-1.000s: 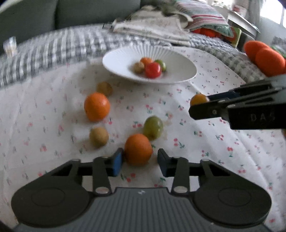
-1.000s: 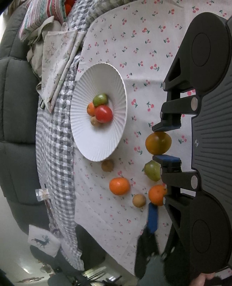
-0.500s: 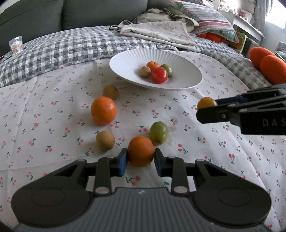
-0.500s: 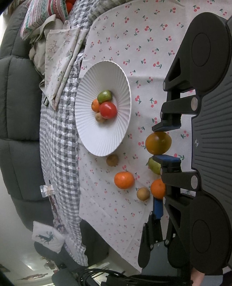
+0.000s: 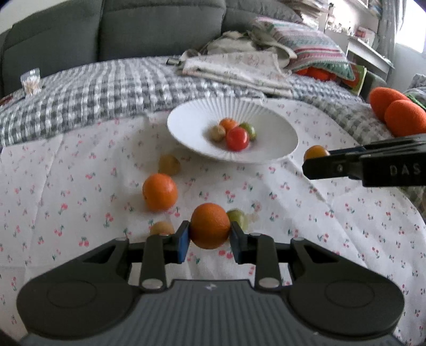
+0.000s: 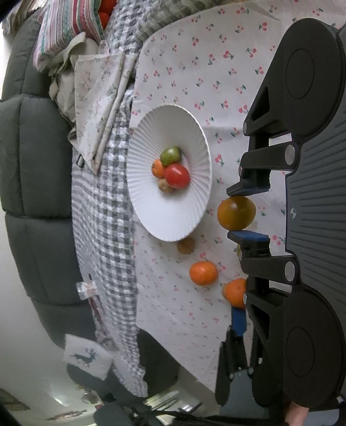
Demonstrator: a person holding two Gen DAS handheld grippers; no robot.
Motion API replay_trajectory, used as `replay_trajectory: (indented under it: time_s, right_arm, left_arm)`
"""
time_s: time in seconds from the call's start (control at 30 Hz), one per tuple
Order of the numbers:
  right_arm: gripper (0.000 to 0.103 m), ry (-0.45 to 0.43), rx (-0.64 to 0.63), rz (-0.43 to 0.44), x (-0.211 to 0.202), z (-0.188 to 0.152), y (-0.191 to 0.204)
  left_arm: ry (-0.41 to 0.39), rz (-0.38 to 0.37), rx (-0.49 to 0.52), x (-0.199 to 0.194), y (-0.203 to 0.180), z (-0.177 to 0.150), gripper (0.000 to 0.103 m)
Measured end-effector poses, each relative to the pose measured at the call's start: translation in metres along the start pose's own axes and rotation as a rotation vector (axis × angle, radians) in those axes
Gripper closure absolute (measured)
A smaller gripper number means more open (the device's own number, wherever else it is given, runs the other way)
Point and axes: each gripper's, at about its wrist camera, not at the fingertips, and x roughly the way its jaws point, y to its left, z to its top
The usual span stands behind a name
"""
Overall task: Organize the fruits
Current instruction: 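Carry both fruits into the white bowl and open both tools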
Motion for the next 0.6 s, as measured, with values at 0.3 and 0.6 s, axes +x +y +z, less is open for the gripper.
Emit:
replay_trajectory:
  time_s: [0.3,0.6]
  right_arm:
    - [0.077,-0.034,0.028,-0.034,-0.006,0.015,-0.025]
    - [0.077,-0.037,0.062,-0.075,0.005,0.03,-0.058]
  left_arm:
    - [-0.075,-0.018,-0.018,0.002,-0.005,0.027,0.073]
    - [-0.088,-0.009,-0.006,0.03,-0.014,0.051,0.073]
